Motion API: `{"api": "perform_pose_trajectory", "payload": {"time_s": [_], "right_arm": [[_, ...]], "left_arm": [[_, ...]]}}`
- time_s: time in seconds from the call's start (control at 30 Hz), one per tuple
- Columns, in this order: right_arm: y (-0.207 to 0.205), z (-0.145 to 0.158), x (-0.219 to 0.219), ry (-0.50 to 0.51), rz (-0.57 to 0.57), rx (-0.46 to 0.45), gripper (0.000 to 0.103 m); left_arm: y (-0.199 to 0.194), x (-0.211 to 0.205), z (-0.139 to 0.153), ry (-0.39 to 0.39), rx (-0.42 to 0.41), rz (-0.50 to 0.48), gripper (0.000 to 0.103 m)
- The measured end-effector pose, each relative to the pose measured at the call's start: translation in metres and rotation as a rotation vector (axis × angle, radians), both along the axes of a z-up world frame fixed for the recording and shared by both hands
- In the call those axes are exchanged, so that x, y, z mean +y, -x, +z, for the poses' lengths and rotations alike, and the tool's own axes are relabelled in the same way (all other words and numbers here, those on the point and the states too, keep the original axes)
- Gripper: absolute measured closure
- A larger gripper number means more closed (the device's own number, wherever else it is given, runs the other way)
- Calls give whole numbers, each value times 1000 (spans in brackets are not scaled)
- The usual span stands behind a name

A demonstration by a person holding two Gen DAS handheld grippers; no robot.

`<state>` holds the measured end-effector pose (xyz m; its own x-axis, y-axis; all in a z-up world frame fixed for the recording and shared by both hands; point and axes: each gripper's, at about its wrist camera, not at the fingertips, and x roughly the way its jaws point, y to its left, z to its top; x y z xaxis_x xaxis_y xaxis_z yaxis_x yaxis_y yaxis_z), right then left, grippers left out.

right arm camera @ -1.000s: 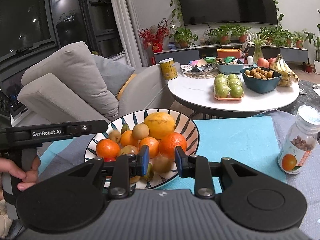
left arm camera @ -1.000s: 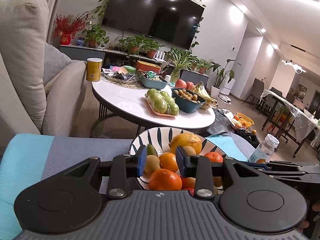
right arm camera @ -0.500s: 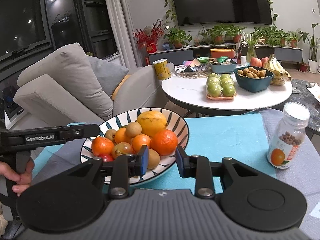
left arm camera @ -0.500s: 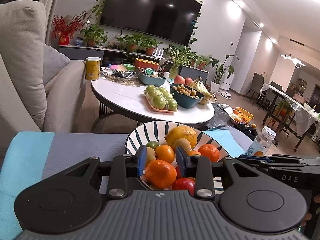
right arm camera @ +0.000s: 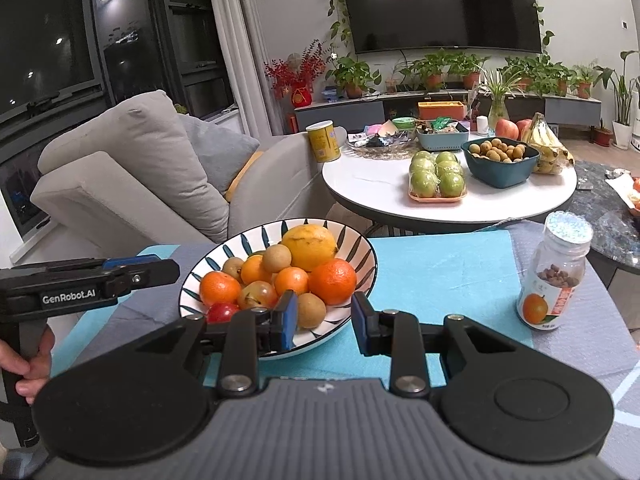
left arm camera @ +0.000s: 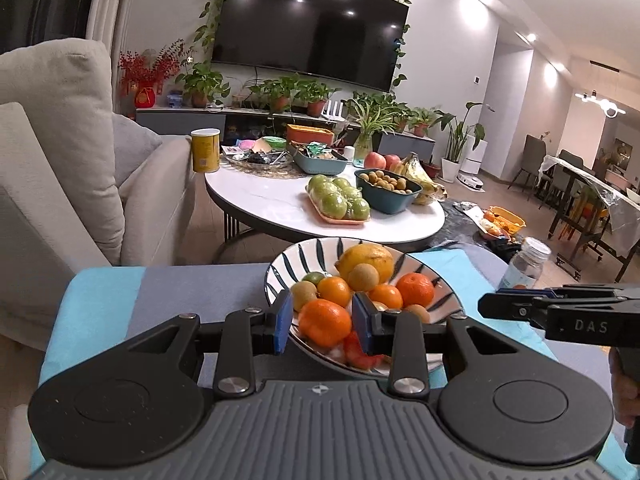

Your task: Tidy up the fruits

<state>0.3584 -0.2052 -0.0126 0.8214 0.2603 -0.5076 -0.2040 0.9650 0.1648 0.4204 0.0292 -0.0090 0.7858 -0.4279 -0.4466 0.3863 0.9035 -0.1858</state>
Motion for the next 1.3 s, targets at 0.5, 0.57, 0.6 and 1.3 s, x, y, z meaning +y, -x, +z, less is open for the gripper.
{"api": "perform_pose_trajectory", "payload": {"time_s": [0.5, 0.57, 0.6, 1.3], "right_arm": [[49, 27, 4, 28, -10, -57, 63], [55, 28, 5, 28, -11, -64, 63], [58, 30, 6, 29, -12, -69, 63], [106, 34, 10, 57, -44, -114, 63]], "left_arm": [[70, 11, 24, -37, -64, 36, 72], [77, 12, 25, -35, -66, 40, 72], [80, 13, 26, -35, -67, 41, 72], [144, 3, 32, -29, -56, 112, 71]]}}
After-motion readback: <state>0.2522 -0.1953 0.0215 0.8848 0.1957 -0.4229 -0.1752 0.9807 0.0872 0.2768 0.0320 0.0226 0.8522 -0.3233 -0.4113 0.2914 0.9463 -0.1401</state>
